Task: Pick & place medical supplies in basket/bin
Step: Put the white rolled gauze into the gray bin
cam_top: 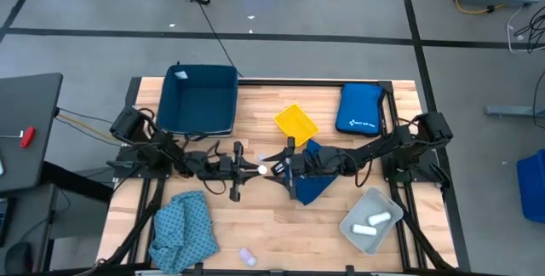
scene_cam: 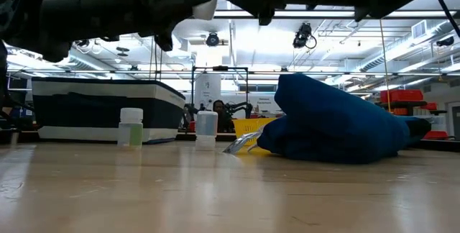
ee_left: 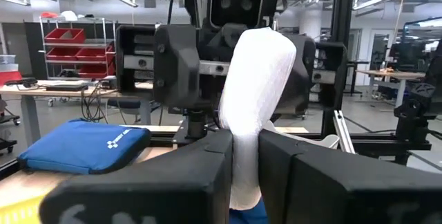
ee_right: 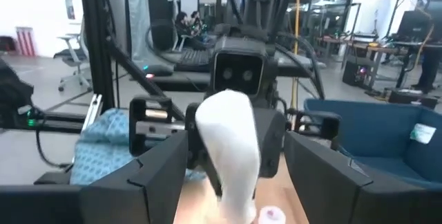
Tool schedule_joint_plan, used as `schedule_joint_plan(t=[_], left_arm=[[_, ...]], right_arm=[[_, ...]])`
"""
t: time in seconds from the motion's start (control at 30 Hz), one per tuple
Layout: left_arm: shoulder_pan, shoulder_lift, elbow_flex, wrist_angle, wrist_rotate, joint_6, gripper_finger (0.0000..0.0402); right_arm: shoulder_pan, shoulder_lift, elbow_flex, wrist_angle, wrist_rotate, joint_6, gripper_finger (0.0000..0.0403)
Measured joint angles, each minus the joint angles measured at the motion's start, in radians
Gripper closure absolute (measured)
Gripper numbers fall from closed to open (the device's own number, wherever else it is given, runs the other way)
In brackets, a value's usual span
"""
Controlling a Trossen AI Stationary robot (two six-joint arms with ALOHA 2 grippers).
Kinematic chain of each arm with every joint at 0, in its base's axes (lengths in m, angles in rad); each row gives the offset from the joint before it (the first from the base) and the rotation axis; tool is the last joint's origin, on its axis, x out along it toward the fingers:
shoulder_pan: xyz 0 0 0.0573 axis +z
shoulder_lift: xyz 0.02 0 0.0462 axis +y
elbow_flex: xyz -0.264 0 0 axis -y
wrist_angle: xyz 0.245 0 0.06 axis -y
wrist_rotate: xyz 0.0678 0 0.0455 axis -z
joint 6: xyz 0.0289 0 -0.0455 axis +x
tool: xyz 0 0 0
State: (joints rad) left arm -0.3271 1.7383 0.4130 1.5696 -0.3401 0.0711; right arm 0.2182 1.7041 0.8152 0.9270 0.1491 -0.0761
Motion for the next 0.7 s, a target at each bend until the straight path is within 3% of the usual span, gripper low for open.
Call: schedule_joint_plan(t=[0.43, 0.57, 0.7], left_arm=[[0.001, 0.078, 0.078, 0.001, 0.026, 0.007, 0.0358], [0.001, 0.082, 0.082, -0.001, 0.023, 0.004, 0.0358], [0.002, 0.083, 0.082, -0.001, 0.022, 0.003, 0.0358]], right_arm=[[-0.002, 0.017, 0.0, 0.028, -0.003, -0.009, 0.0167], [-0.001, 0.017, 0.0, 0.027, -0.004, -0.009, 0.0212], [-0.001, 0.017, 0.0, 0.027, -0.004, -0.012, 0.0291]])
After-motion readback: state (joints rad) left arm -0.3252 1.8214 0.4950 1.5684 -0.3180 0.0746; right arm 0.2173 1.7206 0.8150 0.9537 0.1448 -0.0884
